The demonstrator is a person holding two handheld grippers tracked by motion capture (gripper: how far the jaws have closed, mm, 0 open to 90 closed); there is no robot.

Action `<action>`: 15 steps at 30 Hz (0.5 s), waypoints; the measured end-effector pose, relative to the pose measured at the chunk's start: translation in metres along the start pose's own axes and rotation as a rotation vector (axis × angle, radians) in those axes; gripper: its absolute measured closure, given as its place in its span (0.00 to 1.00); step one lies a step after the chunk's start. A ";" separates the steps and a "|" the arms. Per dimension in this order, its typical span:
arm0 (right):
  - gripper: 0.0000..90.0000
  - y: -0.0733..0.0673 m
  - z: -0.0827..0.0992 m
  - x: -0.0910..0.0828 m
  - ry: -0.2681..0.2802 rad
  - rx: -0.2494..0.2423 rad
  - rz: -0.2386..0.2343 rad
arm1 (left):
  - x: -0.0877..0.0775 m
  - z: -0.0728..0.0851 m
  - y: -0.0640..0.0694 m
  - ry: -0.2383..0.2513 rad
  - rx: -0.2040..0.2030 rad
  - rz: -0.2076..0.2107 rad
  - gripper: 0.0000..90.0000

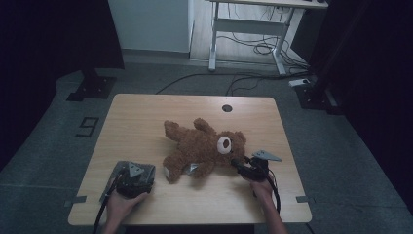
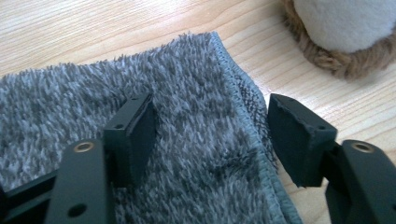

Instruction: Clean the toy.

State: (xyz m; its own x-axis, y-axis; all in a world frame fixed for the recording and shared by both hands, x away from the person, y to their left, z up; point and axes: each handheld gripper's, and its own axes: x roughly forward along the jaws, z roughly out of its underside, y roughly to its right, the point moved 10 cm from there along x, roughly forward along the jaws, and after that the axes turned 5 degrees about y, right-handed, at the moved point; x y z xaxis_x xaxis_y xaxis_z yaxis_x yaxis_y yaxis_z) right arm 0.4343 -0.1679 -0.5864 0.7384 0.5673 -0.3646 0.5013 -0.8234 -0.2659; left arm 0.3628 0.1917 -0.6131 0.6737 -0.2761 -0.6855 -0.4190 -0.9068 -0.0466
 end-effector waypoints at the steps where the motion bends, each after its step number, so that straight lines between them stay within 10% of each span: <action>1: 0.52 0.000 0.000 0.000 -0.001 0.001 0.000 | -0.001 0.000 -0.003 0.008 -0.003 -0.005 0.48; 7: 0.50 -0.001 0.000 -0.001 -0.005 0.000 -0.007 | -0.005 0.002 -0.011 0.011 0.011 -0.019 0.77; 15: 0.25 0.000 -0.001 0.000 -0.007 -0.012 0.048 | -0.013 -0.006 -0.013 0.068 -0.054 0.037 0.87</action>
State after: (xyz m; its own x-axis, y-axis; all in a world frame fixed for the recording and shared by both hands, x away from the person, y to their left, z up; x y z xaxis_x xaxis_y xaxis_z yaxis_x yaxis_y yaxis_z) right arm 0.4352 -0.1681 -0.5853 0.7585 0.5270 -0.3834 0.4705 -0.8499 -0.2375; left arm 0.3627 0.2048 -0.5990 0.6993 -0.3289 -0.6346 -0.4122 -0.9109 0.0180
